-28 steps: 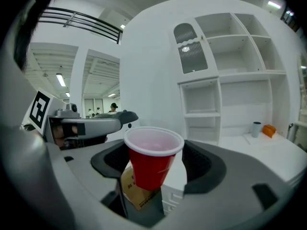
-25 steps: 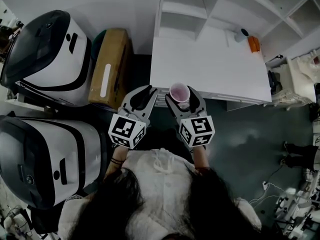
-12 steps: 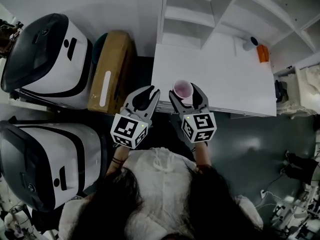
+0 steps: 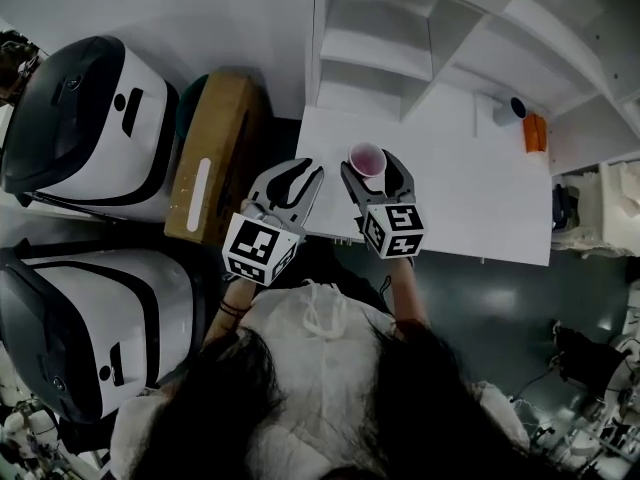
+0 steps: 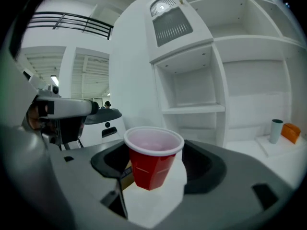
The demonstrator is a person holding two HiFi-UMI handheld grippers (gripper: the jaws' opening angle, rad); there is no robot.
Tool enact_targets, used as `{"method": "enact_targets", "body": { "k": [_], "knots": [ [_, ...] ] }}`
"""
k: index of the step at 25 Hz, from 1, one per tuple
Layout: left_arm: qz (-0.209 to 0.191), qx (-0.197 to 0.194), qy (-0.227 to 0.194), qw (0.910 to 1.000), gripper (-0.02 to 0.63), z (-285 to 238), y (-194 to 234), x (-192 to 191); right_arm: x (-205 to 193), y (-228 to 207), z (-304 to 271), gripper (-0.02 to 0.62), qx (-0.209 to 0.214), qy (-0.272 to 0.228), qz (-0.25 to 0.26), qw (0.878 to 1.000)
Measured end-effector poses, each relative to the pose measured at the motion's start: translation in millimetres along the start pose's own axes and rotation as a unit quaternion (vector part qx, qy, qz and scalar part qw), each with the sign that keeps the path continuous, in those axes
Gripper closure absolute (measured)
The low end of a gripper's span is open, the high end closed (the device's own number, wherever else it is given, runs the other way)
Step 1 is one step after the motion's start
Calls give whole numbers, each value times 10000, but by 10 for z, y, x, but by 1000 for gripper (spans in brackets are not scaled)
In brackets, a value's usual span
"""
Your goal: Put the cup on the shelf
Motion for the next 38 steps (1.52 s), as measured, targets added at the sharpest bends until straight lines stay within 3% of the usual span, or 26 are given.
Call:
{"method": "enact_targets", "body": {
  "k": [13, 21, 38],
  "knots": [
    [-114, 94, 126, 9998, 525, -697, 181, 161, -225, -990, -1242, 253, -192, 209, 450, 9986],
    [-81, 359, -3, 9993, 523, -808, 335, 350, -128, -1390, -1991, 253, -221, 230, -176, 9993],
    [132, 724, 327, 9968, 525, -797, 602, 169, -76, -1617, -3016, 276, -301, 848, 584, 9942]
  ]
}}
Point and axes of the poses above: the fingertips, and each gripper's own axes: z backward along the fingers, y to its left, x out of its top, the point moved 2 cm from there along z, backward along the fingers, and after that the axes turned 8 degrees about y, right-handed, at the moved point
